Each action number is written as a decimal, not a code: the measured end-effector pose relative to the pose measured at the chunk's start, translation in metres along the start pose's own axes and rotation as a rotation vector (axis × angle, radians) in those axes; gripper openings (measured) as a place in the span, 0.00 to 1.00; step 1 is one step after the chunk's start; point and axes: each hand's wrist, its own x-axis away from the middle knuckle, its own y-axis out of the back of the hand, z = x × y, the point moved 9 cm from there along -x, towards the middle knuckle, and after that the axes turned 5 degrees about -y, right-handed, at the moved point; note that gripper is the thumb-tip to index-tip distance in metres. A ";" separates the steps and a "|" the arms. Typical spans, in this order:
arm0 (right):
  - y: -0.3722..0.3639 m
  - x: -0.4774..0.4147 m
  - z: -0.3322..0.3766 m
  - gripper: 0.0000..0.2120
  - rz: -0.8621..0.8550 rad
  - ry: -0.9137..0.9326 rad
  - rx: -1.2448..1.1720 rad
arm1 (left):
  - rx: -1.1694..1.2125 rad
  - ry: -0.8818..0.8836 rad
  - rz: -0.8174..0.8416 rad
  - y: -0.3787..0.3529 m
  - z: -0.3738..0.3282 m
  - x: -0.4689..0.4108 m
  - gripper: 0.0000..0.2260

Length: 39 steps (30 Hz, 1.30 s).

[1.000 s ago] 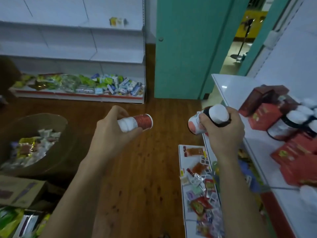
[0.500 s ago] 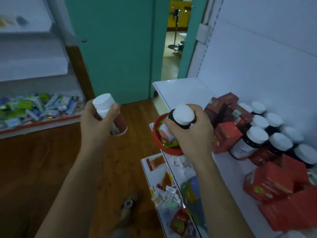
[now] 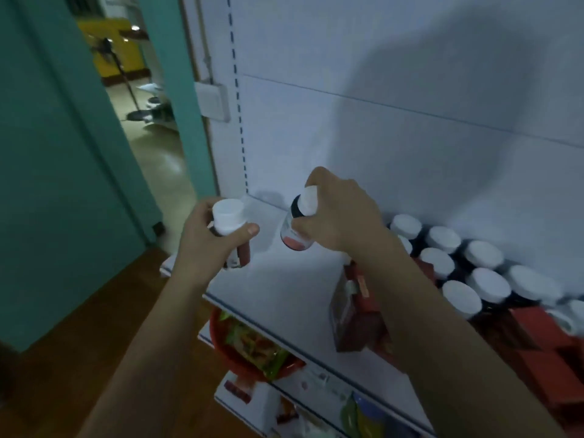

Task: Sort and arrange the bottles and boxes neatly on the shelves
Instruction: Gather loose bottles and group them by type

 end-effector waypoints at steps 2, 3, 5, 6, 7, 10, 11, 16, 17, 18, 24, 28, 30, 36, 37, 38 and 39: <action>-0.003 -0.023 -0.022 0.20 0.070 -0.100 0.149 | 0.000 -0.034 0.143 -0.042 0.008 -0.016 0.26; -0.006 -0.032 -0.033 0.20 0.095 -0.144 0.196 | -0.019 -0.052 0.213 -0.062 0.011 -0.020 0.25; -0.010 -0.045 -0.055 0.18 0.114 -0.206 0.256 | -0.065 -0.098 0.319 -0.096 0.017 -0.023 0.23; -0.011 -0.049 -0.065 0.17 0.114 -0.232 0.264 | -0.082 -0.111 0.356 -0.109 0.019 -0.024 0.22; -0.011 -0.052 -0.074 0.16 0.107 -0.261 0.257 | -0.087 -0.116 0.387 -0.122 0.022 -0.023 0.22; -0.004 -0.052 -0.094 0.16 0.017 -0.316 0.195 | -0.067 -0.111 0.445 -0.151 0.027 -0.023 0.24; 0.002 -0.050 -0.097 0.17 -0.026 -0.318 0.178 | -0.048 -0.094 0.466 -0.159 0.029 -0.022 0.27; 0.031 -0.029 -0.116 0.18 -0.151 -0.338 0.148 | -0.197 -0.110 0.595 -0.177 0.028 -0.015 0.37; 0.036 -0.025 -0.121 0.17 -0.161 -0.343 0.155 | -0.247 -0.117 0.604 -0.175 0.026 -0.016 0.38; 0.041 -0.020 -0.125 0.17 -0.166 -0.348 0.162 | -0.297 -0.122 0.616 -0.172 0.023 -0.018 0.38; 0.078 0.023 -0.164 0.17 -0.191 -0.372 0.213 | -0.668 -0.213 0.724 -0.160 -0.028 -0.046 0.30; 0.113 0.077 -0.214 0.17 -0.258 -0.453 0.236 | -0.752 -0.334 0.767 -0.185 -0.093 -0.049 0.27; 0.135 0.114 -0.244 0.16 -0.316 -0.486 0.258 | -0.786 -0.405 0.792 -0.212 -0.122 -0.034 0.27; 0.201 0.245 -0.348 0.17 -0.291 -0.640 0.315 | -0.918 -0.524 0.868 -0.308 -0.192 0.047 0.29; 0.212 0.269 -0.366 0.17 -0.289 -0.664 0.322 | -0.925 -0.552 0.875 -0.326 -0.204 0.064 0.28; 0.222 0.295 -0.385 0.17 -0.291 -0.693 0.326 | -0.920 -0.580 0.885 -0.346 -0.216 0.084 0.28; 0.232 0.323 -0.403 0.16 -0.298 -0.724 0.330 | -0.908 -0.606 0.896 -0.368 -0.227 0.106 0.28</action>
